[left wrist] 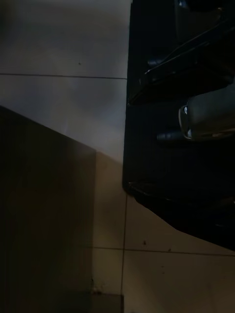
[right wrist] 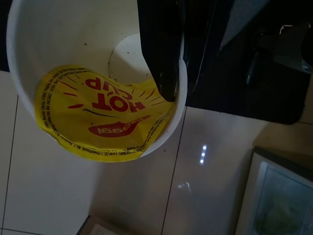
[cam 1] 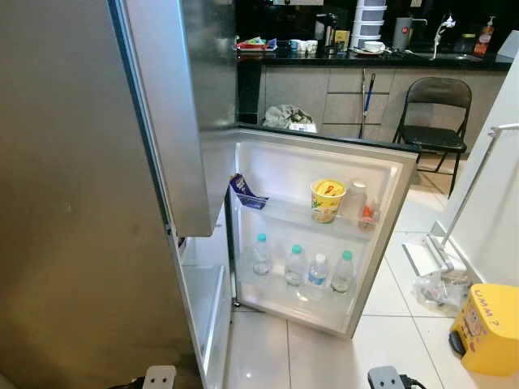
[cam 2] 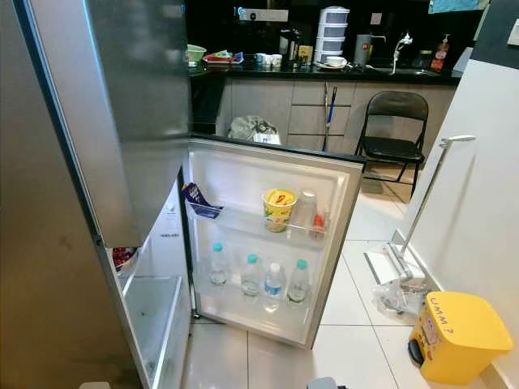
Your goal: Restocking fridge
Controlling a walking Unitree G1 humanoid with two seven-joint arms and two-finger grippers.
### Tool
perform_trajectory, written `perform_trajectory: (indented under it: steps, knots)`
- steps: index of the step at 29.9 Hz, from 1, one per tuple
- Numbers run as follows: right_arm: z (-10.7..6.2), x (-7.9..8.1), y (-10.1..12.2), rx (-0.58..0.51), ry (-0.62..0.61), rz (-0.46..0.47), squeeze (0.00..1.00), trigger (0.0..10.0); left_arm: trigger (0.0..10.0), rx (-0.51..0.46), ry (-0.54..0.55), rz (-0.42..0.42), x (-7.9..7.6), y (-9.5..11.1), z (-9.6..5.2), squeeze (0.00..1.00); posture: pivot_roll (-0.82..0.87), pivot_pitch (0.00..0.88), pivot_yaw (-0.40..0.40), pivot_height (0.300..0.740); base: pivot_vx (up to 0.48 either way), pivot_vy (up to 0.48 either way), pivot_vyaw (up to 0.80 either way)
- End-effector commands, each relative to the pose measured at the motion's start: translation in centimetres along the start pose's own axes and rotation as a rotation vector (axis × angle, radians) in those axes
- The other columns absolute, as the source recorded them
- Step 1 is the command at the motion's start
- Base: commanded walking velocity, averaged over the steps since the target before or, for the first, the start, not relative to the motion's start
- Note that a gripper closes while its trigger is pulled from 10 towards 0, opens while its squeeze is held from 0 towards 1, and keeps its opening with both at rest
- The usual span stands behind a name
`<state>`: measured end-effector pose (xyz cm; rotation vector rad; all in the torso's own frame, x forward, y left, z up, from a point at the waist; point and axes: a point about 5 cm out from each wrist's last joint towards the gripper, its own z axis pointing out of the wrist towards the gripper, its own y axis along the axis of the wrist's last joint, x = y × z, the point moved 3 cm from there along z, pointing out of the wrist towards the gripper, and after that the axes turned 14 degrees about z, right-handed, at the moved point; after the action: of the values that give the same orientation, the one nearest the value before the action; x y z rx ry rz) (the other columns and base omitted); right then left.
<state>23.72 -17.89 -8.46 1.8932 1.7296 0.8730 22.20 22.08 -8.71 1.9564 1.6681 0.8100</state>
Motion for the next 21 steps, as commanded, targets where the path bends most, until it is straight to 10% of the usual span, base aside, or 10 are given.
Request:
perform_trajectory:
  steps: [1, 21]
  knots:
    - [-0.10, -0.19, -0.56, 0.027, -0.005, -0.023, 0.00, 10.0, 10.0, 0.009, -0.023, -0.021, -0.71, -0.45, -0.04, 0.00, 0.00, 0.049, 0.002, 0.740, 0.000, 0.000, 0.00]
    - [-0.12, -0.07, -0.80, 0.034, -0.005, -0.031, 0.00, 10.0, 10.0, 0.002, -0.016, -0.007, -0.55, -0.33, -0.06, 0.00, 0.00, 0.053, 0.001, 0.740, 0.000, 0.000, 0.64]
